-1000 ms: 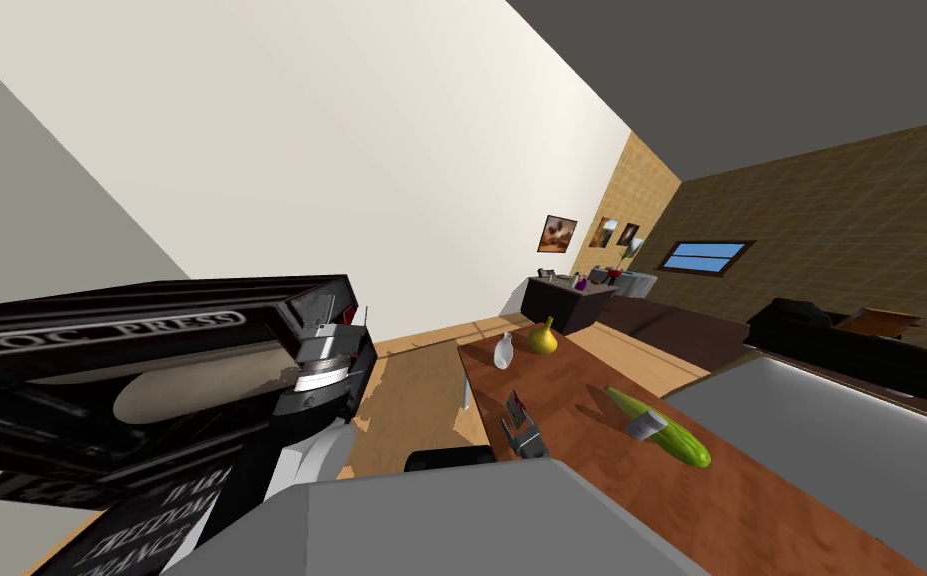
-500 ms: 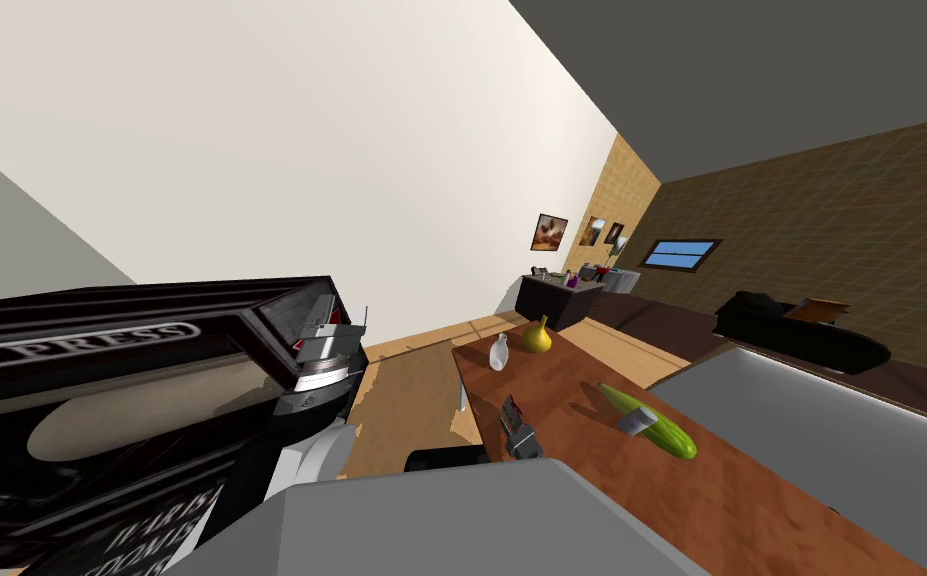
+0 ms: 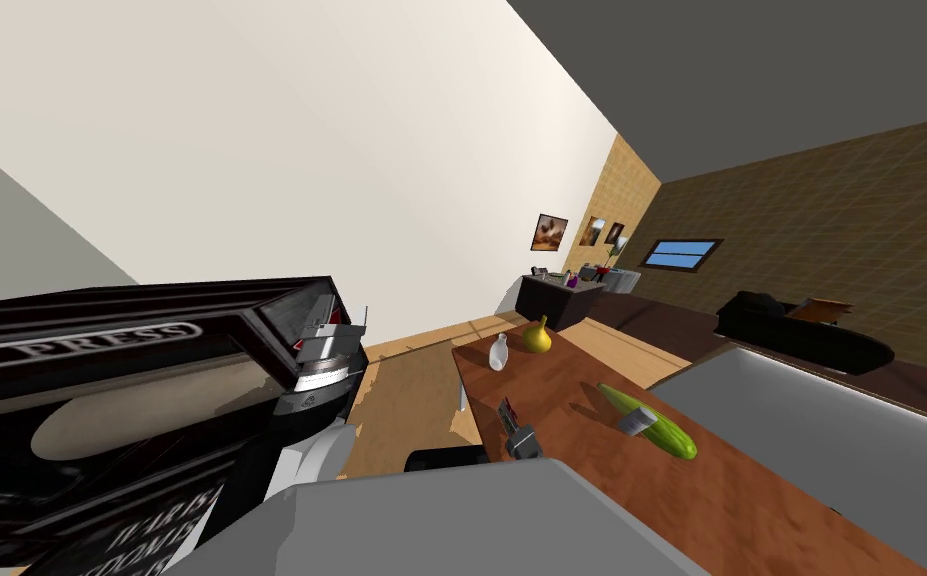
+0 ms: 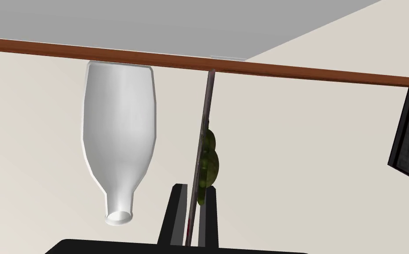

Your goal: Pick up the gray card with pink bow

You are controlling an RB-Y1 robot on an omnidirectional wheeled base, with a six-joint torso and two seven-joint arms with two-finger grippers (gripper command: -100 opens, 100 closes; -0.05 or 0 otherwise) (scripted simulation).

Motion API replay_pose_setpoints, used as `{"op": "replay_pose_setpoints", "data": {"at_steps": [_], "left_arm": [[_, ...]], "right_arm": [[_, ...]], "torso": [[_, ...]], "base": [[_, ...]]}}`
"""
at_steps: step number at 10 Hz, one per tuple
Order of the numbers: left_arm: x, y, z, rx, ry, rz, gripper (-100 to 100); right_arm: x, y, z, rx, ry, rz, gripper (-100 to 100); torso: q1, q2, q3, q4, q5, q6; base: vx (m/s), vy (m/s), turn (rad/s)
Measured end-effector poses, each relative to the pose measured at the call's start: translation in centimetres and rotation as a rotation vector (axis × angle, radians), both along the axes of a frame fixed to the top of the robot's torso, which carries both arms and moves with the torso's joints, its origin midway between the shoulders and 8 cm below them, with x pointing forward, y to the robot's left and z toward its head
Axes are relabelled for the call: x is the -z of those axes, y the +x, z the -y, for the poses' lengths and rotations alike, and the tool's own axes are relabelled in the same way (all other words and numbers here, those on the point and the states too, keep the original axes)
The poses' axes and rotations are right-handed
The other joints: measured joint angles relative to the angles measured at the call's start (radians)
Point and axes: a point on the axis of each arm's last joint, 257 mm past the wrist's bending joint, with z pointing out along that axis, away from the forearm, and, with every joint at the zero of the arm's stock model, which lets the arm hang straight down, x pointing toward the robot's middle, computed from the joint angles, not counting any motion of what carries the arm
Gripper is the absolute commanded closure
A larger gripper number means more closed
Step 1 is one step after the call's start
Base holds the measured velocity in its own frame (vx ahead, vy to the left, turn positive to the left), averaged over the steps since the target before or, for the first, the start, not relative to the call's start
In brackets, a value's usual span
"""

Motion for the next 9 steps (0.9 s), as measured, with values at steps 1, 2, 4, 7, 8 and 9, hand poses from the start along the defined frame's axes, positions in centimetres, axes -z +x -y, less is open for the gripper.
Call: {"op": "replay_pose_setpoints", "data": {"at_steps": [1, 2, 4, 7, 8, 9], "left_arm": [[0.0, 0.0, 0.0, 0.0, 0.0, 0.0, 0], [0.0, 0.0, 0.0, 0.0, 0.0, 0.0, 0], [0.0, 0.0, 0.0, 0.0, 0.0, 0.0, 0], [0.0, 0.0, 0.0, 0.0, 0.0, 0.0, 0], [0.0, 0.0, 0.0, 0.0, 0.0, 0.0, 0], [0.0, 0.0, 0.0, 0.0, 0.0, 0.0, 0]], "right_arm": [[0.1, 0.5, 0.8, 0.009, -0.003, 0.006, 100], [0.1, 1.0, 2.3, 0.03, -0.01, 0.018, 100], [0.4, 1.5, 4.6, 0.062, -0.015, 0.017, 100], [0.6, 1.9, 8.0, 0.112, -0.022, 0.004, 100], [1.1, 1.7, 8.2, 0.119, -0.021, -0.003, 100], [1.0, 2.0, 9.7, 0.138, -0.025, -0.002, 100]], "torso": [[0.0, 0.0, 0.0, 0.0, -0.001, -0.002], [-0.001, 0.001, 0.001, 0.001, -0.001, -0.003], [-0.004, 0.003, -0.001, -0.004, -0.003, 0.0], [-0.008, 0.001, -0.003, -0.006, -0.004, 0.001], [-0.01, -0.001, -0.004, -0.008, -0.005, 0.002], [-0.01, 0.0, -0.004, -0.008, -0.005, 0.001]], "base": [[-0.127, 0.047, 0.433], [-0.11, 0.038, 0.133], [-0.096, 0.046, 0.155], [-0.064, 0.037, 0.123], [-0.065, 0.05, 0.244], [-0.077, 0.037, 0.146]]}}
